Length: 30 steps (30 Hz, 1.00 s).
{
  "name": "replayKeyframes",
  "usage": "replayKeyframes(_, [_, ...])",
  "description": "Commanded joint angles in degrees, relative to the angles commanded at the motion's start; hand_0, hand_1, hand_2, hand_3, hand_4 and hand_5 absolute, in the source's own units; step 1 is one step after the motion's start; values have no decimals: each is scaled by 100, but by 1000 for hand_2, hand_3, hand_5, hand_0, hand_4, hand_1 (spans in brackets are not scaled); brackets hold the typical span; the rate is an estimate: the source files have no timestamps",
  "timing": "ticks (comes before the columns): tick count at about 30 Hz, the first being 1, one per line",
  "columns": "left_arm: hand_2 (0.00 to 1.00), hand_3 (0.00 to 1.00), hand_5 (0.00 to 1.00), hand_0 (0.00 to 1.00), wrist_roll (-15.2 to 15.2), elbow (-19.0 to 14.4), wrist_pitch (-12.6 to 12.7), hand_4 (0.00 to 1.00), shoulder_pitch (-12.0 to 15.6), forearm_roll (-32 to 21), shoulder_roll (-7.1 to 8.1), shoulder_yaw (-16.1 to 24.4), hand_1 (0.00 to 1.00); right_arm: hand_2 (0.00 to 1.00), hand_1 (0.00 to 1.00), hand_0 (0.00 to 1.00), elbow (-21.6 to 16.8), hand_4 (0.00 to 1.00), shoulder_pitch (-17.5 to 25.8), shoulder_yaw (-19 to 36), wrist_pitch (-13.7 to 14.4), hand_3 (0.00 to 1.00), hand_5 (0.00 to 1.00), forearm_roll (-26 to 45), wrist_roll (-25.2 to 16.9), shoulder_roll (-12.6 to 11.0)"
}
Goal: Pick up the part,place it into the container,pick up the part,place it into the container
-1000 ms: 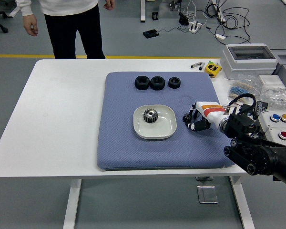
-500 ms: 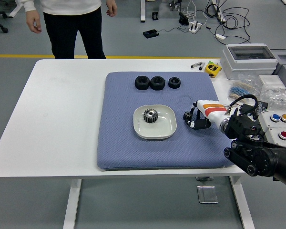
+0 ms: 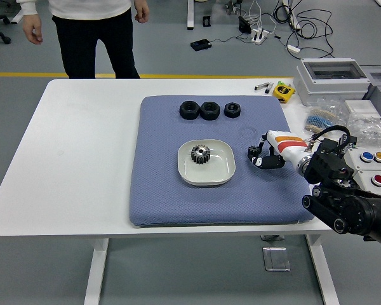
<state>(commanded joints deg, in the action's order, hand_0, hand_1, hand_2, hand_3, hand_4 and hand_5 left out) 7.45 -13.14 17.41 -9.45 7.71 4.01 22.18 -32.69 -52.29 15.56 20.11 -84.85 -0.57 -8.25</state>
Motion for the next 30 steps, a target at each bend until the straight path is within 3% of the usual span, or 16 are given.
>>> replayKeyframes(8, [657, 594, 560, 533, -7, 6, -5, 585, -2, -13, 6, -12, 566, 174, 40, 2, -383, 691, 58, 401, 155, 375, 485, -124, 74, -136])
replayKeyframes(14, [657, 593, 560, 533, -11, 7, -6, 585, -2, -25, 9, -22, 564, 174, 40, 2, -1098, 696, 178, 521, 273, 375, 480, -328, 97, -241])
replayKeyframes(15, [657, 593, 560, 533, -16, 7, -5, 585, -3, -39, 10, -29, 564, 174, 40, 2, -1228, 696, 196, 507, 298, 375, 480, -349, 95, -244])
replayKeyframes(16, [656, 594, 559, 534, -18, 8, -5, 586, -4, -48, 11, -33, 563, 182, 47, 2, -1333, 779, 209, 485, 325, 385, 408, -353, 99, -237])
replayKeyframes(21, [656, 594, 559, 534, -20, 8, -5, 586, -13, -61, 14, -40, 563, 182, 47, 2, -1629, 779, 226, 315, 556, 385, 408, -556, 214, -70])
replayKeyframes(22, [657, 594, 559, 533, -21, 8, -5, 586, -15, -61, 15, -42, 561, 350, 217, 90, -1649, 782, 220, 283, 567, 484, 455, -638, 250, -23])
replayKeyframes(27, [657, 594, 559, 533, -27, 7, -2, 586, -26, -77, 18, -54, 561, 350, 217, 90, -1655, 782, 164, 186, 414, 484, 455, -1070, 400, 180])
replayKeyframes(28, [657, 594, 558, 534, -31, 8, 1, 586, -27, -92, 19, -59, 557, 658, 569, 422, -1653, 998, 143, 176, 276, 828, 509, -1204, 447, 215])
replayKeyframes(30, [657, 594, 558, 534, -35, 9, 3, 586, -31, -101, 21, -62, 557, 658, 569, 422, -1642, 998, 121, 166, 185, 828, 509, -1333, 435, 244])
